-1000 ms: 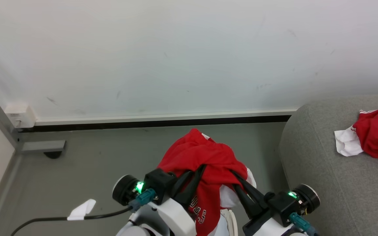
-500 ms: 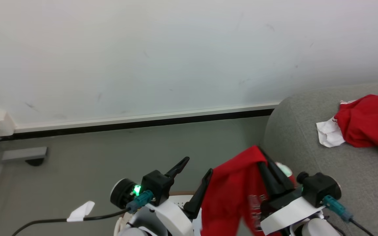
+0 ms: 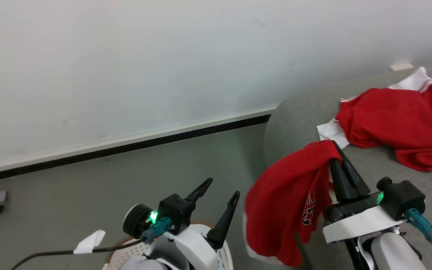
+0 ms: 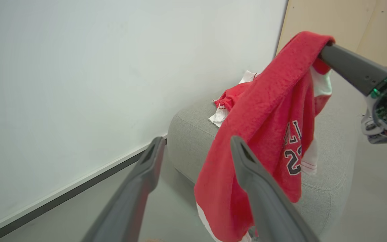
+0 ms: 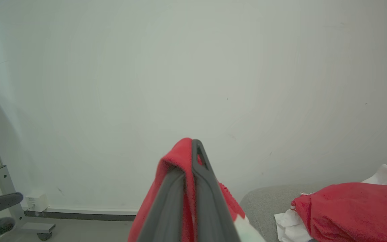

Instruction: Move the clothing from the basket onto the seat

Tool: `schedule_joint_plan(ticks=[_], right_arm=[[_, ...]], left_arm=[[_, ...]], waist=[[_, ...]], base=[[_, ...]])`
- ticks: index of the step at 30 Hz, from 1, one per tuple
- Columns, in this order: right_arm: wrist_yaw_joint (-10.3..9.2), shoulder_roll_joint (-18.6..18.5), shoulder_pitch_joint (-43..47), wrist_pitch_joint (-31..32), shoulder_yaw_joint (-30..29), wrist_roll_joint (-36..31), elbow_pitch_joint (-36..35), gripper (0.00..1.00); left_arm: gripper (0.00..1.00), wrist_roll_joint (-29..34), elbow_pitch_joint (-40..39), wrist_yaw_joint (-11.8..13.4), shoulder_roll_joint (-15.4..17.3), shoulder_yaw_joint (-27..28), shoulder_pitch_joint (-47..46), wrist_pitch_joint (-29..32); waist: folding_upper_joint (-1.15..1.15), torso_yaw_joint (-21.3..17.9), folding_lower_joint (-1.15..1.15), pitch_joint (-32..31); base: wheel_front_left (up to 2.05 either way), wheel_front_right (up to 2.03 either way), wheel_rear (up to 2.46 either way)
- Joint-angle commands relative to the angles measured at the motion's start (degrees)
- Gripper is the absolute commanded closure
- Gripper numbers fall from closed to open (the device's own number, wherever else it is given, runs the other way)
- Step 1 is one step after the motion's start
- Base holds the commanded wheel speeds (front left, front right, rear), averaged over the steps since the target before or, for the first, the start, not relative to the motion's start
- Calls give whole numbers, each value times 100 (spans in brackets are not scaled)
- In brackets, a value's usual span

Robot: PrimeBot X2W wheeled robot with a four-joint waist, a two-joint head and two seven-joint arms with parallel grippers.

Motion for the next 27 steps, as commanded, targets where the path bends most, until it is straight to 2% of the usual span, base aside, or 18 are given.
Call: schedule_joint_plan(ticks=[1, 9, 16, 20, 22, 27], right_arm=[[-14, -11, -108, 3, -86, -6, -59, 100], [-14, -10, -148, 3, -443, -192, -231, 100], [-14, -8, -299, 3, -749, -241, -310, 100], [-14, -7, -575, 3, -994, -217, -406, 100], [-14, -12, -834, 4, -1215, 14, -455, 100], [-14, -3, -1886, 4, -1787, 378, -301, 100]], left_arm=[[0, -33, 11, -4, 16, -3, -22, -39], [0, -56, -27, -7, -25, -66, -110, -36], [0, -33, -54, -19, -34, -143, -195, 7], [0, 96, -162, -60, 6, -212, -453, 149], [0, 187, -238, -113, 44, -250, -644, 250], [0, 394, -411, -289, 153, -342, -1278, 503]], waist=[[0, -289, 0, 62], [0, -803, 0, 230], [0, -984, 0, 475], [0, -951, 0, 988], [0, -893, 0, 1327], [0, -669, 0, 2241]], base=[[0, 0, 0], [0, 0, 0], [0, 0, 0], [0, 0, 0], [0, 0, 0], [0, 0, 0]])
